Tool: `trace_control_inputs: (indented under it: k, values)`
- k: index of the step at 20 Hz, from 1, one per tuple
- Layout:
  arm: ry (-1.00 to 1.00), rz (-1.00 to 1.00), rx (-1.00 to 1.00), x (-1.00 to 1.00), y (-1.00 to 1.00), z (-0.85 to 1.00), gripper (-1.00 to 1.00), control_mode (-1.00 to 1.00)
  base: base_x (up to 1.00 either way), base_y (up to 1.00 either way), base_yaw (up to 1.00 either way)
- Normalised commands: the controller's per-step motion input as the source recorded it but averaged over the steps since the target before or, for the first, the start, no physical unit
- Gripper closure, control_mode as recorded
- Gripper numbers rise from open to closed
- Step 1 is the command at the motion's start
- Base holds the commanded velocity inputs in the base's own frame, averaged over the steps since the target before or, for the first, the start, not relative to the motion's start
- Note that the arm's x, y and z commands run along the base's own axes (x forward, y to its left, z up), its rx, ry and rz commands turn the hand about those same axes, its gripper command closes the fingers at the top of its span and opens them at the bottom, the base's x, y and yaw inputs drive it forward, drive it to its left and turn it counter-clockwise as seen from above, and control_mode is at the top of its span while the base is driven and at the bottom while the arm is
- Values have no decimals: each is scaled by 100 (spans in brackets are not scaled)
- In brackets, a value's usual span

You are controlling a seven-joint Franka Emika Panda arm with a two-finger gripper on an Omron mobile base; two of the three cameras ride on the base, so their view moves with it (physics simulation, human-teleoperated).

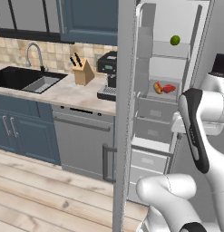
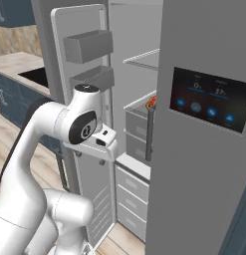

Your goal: Store the hot dog in the freezer for long-term storage. Close the freezer door after placing the cooked food.

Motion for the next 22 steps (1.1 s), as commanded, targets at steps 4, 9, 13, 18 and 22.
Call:
trace_control_inputs:
  k: [4, 9, 13, 18, 22]
  values:
    - [0, 0, 0, 0, 0, 0, -100, -100, 0, 0, 0]
    - [0, 0, 0, 0, 0, 0, -100, -100, 0, 0, 0]
    - [0, 0, 0, 0, 1, 0, -100, -100, 0, 0, 0]
    - [-1, -5, 0, -7, 3, -4, -100, 100, -13, 0, -10]
    - [0, 0, 0, 0, 0, 0, -100, 100, -43, 1, -33]
